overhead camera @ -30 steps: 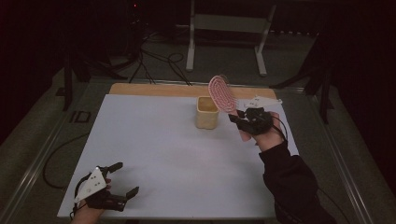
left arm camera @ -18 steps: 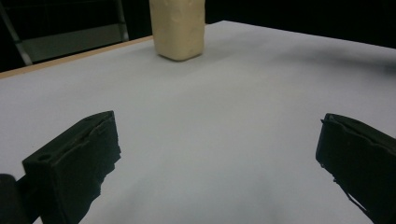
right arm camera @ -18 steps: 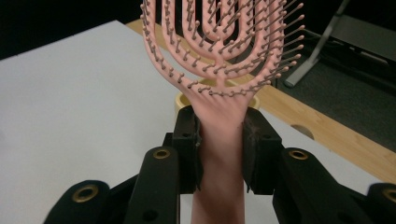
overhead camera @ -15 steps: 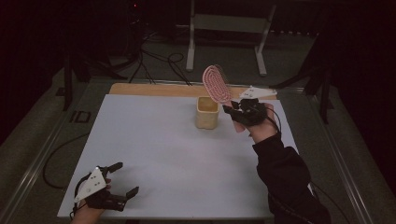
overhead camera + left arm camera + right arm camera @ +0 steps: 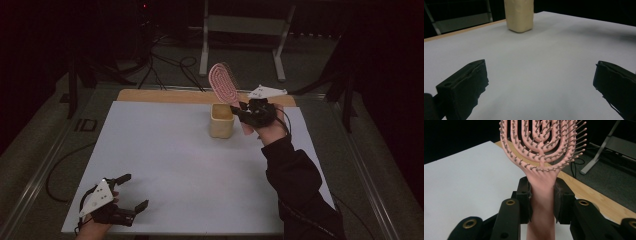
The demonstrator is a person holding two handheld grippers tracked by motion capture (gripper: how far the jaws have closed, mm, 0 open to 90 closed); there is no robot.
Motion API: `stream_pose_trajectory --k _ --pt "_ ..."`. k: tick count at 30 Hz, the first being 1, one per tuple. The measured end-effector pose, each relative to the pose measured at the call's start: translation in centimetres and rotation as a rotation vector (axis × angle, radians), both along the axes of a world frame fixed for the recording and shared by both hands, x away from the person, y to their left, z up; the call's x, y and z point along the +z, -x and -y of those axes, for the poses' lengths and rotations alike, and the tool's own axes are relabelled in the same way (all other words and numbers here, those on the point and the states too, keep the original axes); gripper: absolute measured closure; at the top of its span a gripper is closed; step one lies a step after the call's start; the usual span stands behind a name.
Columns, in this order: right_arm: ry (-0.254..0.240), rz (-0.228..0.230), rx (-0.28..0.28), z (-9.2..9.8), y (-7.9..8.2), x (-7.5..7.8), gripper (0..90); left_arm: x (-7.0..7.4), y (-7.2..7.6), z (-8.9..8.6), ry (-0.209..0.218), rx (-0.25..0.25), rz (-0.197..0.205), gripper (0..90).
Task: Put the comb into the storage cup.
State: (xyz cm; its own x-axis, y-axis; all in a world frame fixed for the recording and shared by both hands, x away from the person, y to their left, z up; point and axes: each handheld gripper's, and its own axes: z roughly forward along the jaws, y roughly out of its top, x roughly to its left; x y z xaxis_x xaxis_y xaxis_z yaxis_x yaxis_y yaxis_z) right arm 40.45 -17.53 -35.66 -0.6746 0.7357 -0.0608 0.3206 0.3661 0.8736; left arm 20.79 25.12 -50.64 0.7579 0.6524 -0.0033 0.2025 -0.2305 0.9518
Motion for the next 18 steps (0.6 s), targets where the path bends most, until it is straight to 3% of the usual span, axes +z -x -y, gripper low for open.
stream_pose_trajectory --k 18 --pt "-0.037 0.010 0.019 -1.1 -3.2 -0.2 70.3 0.0 0.0 -0.1 0.002 0.001 -0.003 0.0"
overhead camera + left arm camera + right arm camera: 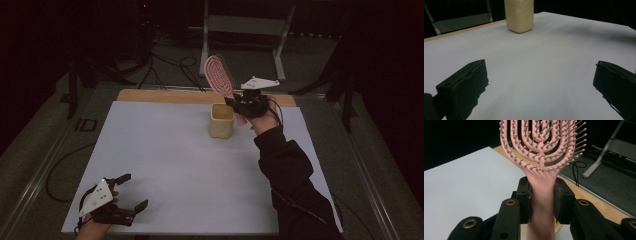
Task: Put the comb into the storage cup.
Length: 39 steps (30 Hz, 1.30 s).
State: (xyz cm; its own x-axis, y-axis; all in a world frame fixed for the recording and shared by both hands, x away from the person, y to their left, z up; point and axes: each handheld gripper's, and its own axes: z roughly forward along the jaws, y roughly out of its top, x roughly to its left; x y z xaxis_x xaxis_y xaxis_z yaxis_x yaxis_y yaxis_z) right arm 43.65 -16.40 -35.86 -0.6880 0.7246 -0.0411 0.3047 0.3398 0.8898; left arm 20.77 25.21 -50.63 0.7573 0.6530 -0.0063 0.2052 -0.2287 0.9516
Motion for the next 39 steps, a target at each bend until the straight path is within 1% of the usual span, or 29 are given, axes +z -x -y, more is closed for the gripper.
stream_pose_trajectory --k 4,8,10,13,14,16,17,18,19,20,21,22,24,25,26,27,28,30,31,33,34,36,38,39 --pt "-0.010 -0.009 0.000 -0.5 -0.6 -0.1 70.3 0.0 0.0 0.0 0.007 0.001 0.000 0.0" --pt "-0.008 -0.001 0.008 -1.0 -0.8 -0.1 70.3 0.1 0.0 0.1 0.004 -0.001 0.002 0.0" --pt "-0.008 0.011 0.020 -1.5 -1.4 -0.2 70.3 0.1 0.0 0.0 0.009 -0.001 0.002 0.0" --pt "-0.013 0.013 0.021 -1.7 -1.7 -0.3 70.3 0.1 0.0 0.0 0.011 -0.001 0.001 0.0" --pt "-0.026 0.025 0.030 -1.9 -2.0 -0.4 70.3 0.1 0.0 -0.1 0.012 -0.003 0.002 0.0" --pt "-0.034 0.027 0.027 -1.9 -2.1 -0.5 70.3 0.1 0.0 -0.1 0.013 -0.004 0.001 0.0" --pt "-0.034 0.035 0.024 -2.0 -2.4 -0.7 70.3 0.0 0.0 -0.1 0.014 -0.003 0.000 0.0" --pt "-0.034 0.035 0.024 -2.0 -2.4 -0.7 70.3 0.0 0.0 -0.1 0.014 -0.003 0.000 0.0" --pt "-0.053 0.030 0.024 -2.0 -2.8 -0.9 70.3 0.1 0.0 -0.1 0.013 -0.004 0.002 0.0" --pt "-0.060 0.029 0.030 -2.0 -3.1 -1.0 70.3 0.1 0.0 -0.1 0.015 -0.004 0.002 0.0" --pt "-0.064 0.034 0.035 -2.0 -3.3 -1.2 70.3 0.1 0.0 -0.1 0.016 -0.002 0.002 0.0" --pt "-0.066 0.045 0.023 -2.0 -3.4 -1.3 70.3 0.1 0.0 -0.2 0.016 -0.002 0.002 0.0" --pt "-0.070 0.049 0.027 -2.0 -3.6 -1.5 70.3 0.1 0.0 -0.2 0.016 -0.002 0.002 0.0" --pt "-0.085 0.050 0.033 -2.0 -3.7 -1.6 70.3 0.1 0.0 -0.1 0.016 -0.002 0.002 0.0" --pt "-0.087 0.060 0.030 -1.9 -3.9 -1.8 70.3 0.1 0.0 -0.2 0.017 -0.003 0.003 0.0" --pt "-0.101 0.060 0.037 -1.9 -4.0 -1.9 70.3 0.1 0.0 -0.2 0.016 -0.003 0.002 0.0" --pt "-0.112 0.075 0.035 -1.9 -4.2 -2.2 70.3 0.0 0.0 -0.2 0.018 -0.002 0.000 0.0" --pt "-0.119 0.079 0.037 -1.9 -4.3 -2.3 70.3 0.0 0.0 -0.2 0.016 -0.002 0.002 0.0" --pt "-0.139 0.100 0.048 -1.8 -4.5 -2.6 70.3 0.1 0.0 -0.2 0.016 -0.003 0.004 0.0" --pt "-0.152 0.105 0.065 -1.8 -4.8 -2.8 70.3 0.0 0.0 -0.2 0.017 -0.004 0.000 0.0" --pt "-0.150 0.111 0.059 -1.9 -4.8 -3.0 70.3 0.0 0.0 -0.2 0.017 -0.004 0.000 0.0" --pt "-0.165 0.104 0.074 -2.0 -5.1 -3.3 70.3 0.1 0.0 -0.2 0.015 -0.005 0.003 0.0" --pt "-0.160 0.106 0.073 -2.1 -5.2 -3.4 70.3 0.1 0.0 -0.2 0.017 -0.005 0.002 0.0" --pt "-0.157 0.107 0.079 -2.1 -5.4 -3.8 70.3 0.1 0.0 -0.2 0.018 -0.005 0.000 0.0"
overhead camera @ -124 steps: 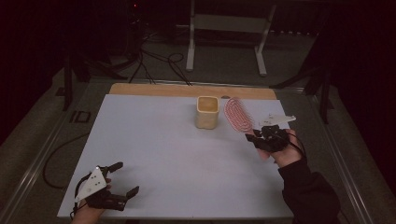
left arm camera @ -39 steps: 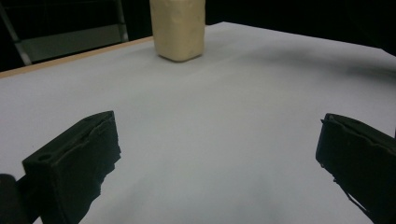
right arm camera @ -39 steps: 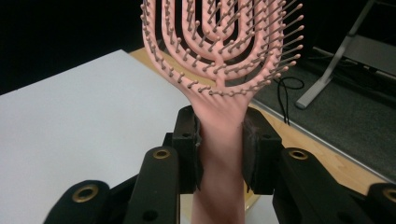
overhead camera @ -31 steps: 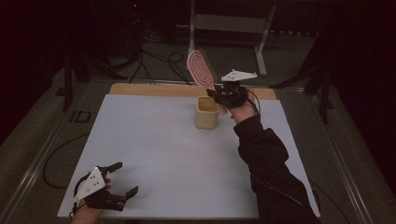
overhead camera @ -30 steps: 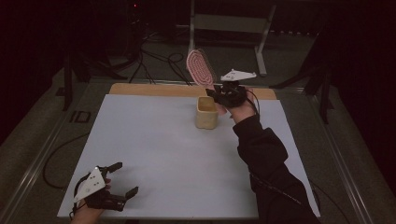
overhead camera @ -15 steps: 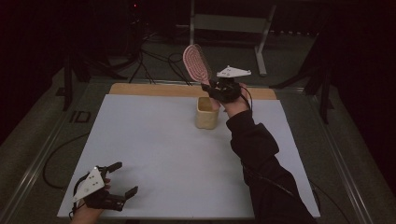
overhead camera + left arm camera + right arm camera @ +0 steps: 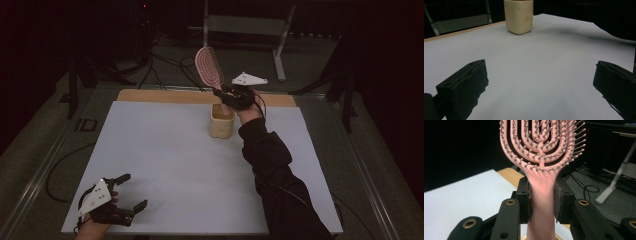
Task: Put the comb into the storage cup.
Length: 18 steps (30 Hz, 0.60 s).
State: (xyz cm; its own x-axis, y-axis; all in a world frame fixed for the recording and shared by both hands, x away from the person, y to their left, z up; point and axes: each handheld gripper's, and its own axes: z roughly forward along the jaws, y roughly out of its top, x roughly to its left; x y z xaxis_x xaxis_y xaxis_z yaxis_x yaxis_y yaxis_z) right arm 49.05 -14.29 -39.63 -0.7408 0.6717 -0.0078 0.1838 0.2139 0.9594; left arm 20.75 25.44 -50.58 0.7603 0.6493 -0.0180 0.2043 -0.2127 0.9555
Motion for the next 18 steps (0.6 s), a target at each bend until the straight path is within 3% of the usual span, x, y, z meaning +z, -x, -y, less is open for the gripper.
stream_pose_trajectory --k 8,18 --pt "-0.007 -0.021 0.003 0.2 -0.7 -1.6 70.3 0.0 0.1 0.0 0.001 0.000 0.000 0.0" --pt "0.001 -0.017 0.014 0.3 -0.8 -2.8 70.2 -0.1 0.0 0.0 0.004 0.001 -0.002 0.0"
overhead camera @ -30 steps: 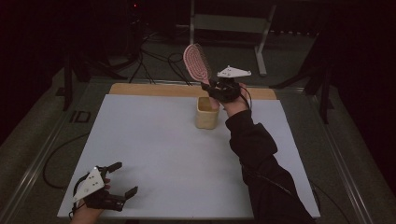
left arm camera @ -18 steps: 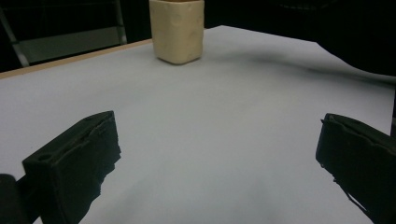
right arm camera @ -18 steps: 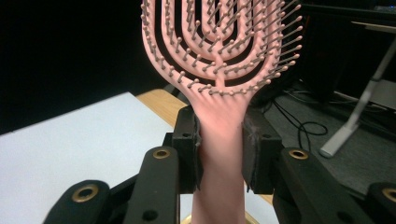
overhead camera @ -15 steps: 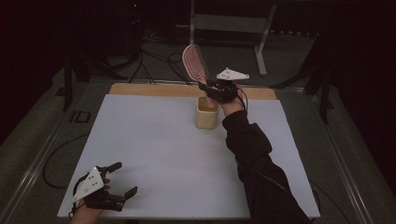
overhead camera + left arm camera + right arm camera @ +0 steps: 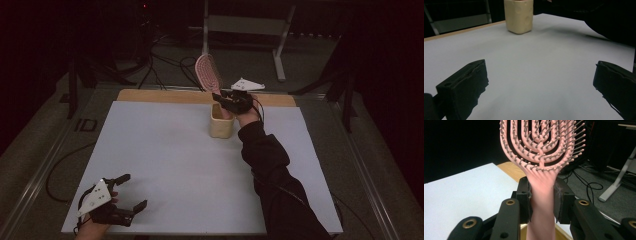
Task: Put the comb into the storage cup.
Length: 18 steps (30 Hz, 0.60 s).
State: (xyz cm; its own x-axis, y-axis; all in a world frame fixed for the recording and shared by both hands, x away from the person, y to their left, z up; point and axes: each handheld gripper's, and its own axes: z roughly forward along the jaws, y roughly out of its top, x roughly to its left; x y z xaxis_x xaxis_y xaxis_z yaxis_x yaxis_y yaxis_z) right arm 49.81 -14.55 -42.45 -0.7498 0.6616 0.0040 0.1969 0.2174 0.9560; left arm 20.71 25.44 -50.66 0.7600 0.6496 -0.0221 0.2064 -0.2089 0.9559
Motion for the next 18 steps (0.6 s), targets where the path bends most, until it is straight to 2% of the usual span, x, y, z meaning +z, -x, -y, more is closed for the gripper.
stream_pose_trajectory --k 6,11,13,18 --pt "-0.012 -0.004 0.007 0.3 0.1 -0.7 70.3 0.0 0.0 0.0 -0.002 0.001 -0.002 0.0" --pt "0.000 -0.011 0.018 0.4 0.2 -1.2 70.1 0.0 0.0 0.0 -0.002 0.001 -0.002 0.0" --pt "-0.004 -0.025 0.016 0.4 0.3 -1.4 70.0 0.0 0.0 0.0 -0.006 0.000 -0.001 0.0" --pt "0.045 0.005 0.008 0.2 0.8 -1.9 69.8 0.0 0.0 0.1 -0.007 -0.001 -0.002 0.0"
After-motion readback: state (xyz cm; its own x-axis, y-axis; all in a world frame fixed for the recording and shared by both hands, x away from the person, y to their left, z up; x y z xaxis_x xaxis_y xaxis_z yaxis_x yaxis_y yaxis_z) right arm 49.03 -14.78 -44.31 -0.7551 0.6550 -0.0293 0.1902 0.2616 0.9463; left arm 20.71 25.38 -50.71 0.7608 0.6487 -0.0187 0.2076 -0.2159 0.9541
